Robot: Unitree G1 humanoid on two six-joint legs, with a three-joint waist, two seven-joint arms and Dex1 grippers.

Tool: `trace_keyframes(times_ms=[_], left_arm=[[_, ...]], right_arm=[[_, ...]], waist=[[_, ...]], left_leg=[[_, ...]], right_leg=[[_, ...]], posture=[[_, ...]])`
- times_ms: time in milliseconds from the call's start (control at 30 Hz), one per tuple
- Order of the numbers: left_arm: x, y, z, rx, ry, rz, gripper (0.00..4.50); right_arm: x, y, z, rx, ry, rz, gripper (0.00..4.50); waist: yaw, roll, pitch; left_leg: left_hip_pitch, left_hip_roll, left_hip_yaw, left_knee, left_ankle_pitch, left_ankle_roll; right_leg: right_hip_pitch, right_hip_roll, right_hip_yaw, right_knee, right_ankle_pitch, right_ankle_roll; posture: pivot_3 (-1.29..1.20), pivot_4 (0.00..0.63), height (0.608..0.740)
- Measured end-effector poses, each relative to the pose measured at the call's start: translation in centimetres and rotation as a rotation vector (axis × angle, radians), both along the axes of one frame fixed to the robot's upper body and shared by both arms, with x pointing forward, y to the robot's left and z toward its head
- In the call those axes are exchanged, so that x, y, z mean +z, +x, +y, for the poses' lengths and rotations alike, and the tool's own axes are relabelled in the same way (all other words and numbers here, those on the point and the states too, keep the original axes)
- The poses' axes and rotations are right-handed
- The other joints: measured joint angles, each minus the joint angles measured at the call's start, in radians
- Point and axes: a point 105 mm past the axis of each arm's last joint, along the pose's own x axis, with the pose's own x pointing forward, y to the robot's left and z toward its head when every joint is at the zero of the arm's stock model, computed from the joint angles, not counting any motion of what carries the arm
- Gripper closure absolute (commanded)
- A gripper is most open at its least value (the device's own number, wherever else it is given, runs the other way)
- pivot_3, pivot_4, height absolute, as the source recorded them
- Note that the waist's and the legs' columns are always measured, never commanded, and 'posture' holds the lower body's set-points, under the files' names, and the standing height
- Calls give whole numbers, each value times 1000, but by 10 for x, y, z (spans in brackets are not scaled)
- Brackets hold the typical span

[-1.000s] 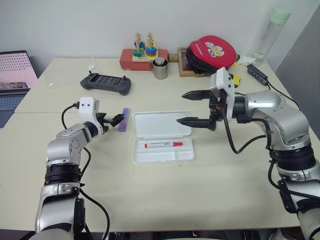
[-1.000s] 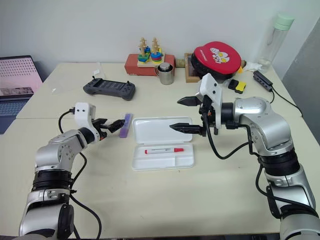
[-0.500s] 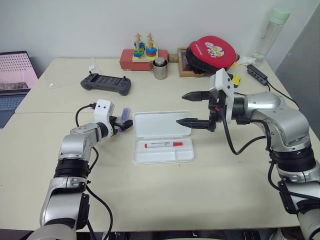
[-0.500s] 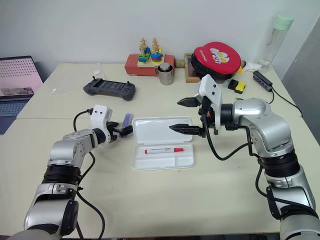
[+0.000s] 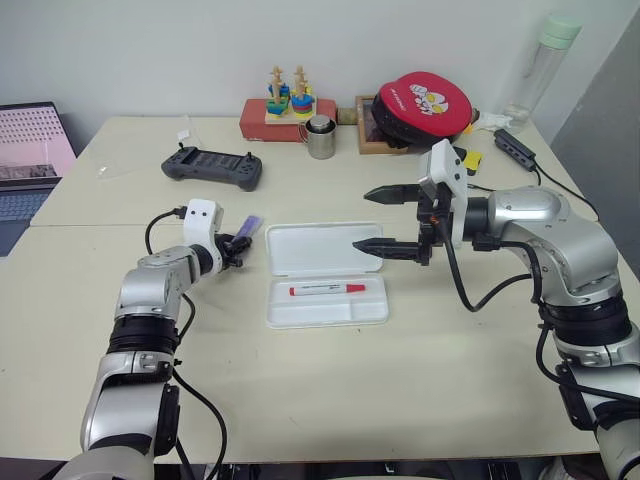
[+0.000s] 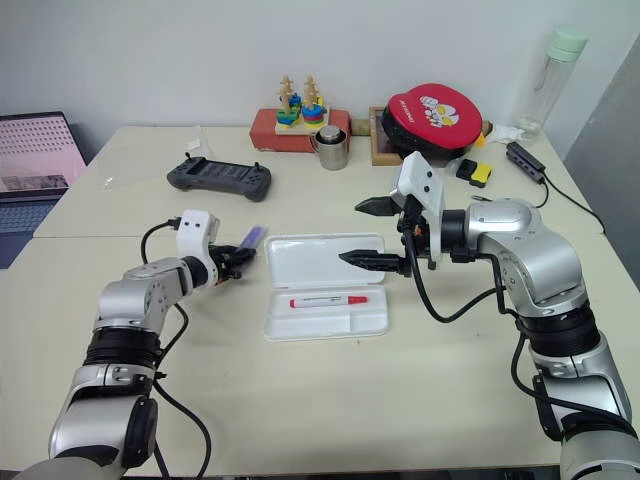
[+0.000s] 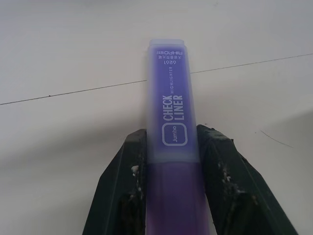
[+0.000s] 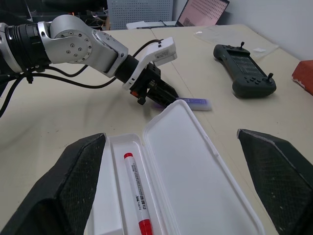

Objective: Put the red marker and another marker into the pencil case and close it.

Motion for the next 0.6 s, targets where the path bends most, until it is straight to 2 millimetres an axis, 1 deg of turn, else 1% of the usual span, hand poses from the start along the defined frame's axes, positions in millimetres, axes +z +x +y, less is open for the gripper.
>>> trace_keyframes(times_ms=[100, 167, 233, 300, 333, 367, 400, 433, 467, 500, 533, 567, 600], left_arm=[[0, 1, 6, 34, 0, -12, 3302], [2, 3, 19, 98, 11, -44, 3302], [17, 7, 25, 124, -6, -129, 3302], [41, 11, 22, 92, -45, -229, 3302], [70, 12, 14, 25, -70, -334, 3302], [88, 8, 4, -56, -86, -394, 3302], [109, -2, -15, -196, -83, -464, 3302], [123, -14, -33, -331, -65, -508, 3302], [131, -28, -51, -466, -40, -530, 3302], [132, -45, -72, -620, -14, -524, 3302], [127, -59, -86, -728, 14, -497, 3302], [112, -76, -101, -863, 37, -429, 3302], [101, -85, -106, -923, 58, -379, 3302]], right_arm=[[0, 1, 0, -5, 2, -2, 0], [1, 1, -1, -10, 6, -4, 0], [3, 1, -2, -11, 12, -6, 0], [5, 1, -5, -17, 17, -9, 0], [8, 1, -7, -15, 31, -9, 0], [10, 0, -9, -14, 37, -10, 0], [12, -1, -14, -16, 40, -12, 0], [15, -1, -17, -15, 48, -13, 0], [18, -3, -20, -13, 54, -13, 0], [20, -3, -23, -17, 50, -15, 0], [21, -4, -25, -17, 48, -17, 0], [22, -5, -29, -22, 45, -19, 0], [22, -6, -30, -20, 41, -18, 0]], waist=[[0, 0, 0], [-1, 0, 0], [-1, -1, 0], [1, -1, 1], [3, -1, 1], [4, -1, 1], [4, -1, 1], [4, -1, 1], [2, -1, 1], [1, 0, 0], [-1, 0, 0], [-1, 0, 0], [-3, 0, 0]], left_leg=[[0, 0, 0, 0, 0, 0], [0, 0, 0, 0, 0, 0], [-2, 0, 0, 0, 0, 0], [-4, 0, 0, 1, 0, 0], [-5, 0, -1, 2, 0, 0], [-6, -1, -2, 3, 0, 0], [-8, -1, -3, 6, 0, 0], [-10, -1, -3, 10, 0, 0], [-10, -1, -3, 10, 0, 0], [-10, -2, -3, 10, 0, 0], [-10, -2, -3, 8, 0, 0], [-10, -2, -3, 6, 0, 0], [-10, -1, -3, 6, 0, 0]], right_leg=[[0, 0, 0, 0, 0, 0], [-1, 0, 0, 1, 0, 0], [-3, 0, 0, 1, 0, 0], [-3, 0, 0, 1, 0, 0], [-3, -1, 0, 1, 0, 0], [-3, -2, 0, 0, 0, 0], [-4, -2, 0, 0, 0, 0], [-4, -3, -1, 0, 0, 0], [-5, -3, -1, 0, 0, 0], [-5, -4, 0, 0, 0, 0], [-5, -4, 0, 0, 0, 0], [-5, -4, 0, 0, 0, 0], [-5, -3, 0, 0, 0, 0]], posture=[[0, 150, 740], [0, 150, 740], [0, 150, 740], [0, 150, 740], [0, 150, 740], [0, 150, 740], [0, 150, 740], [0, 150, 740], [0, 150, 740], [0, 150, 740], [0, 150, 740], [0, 150, 740], [0, 150, 740]])
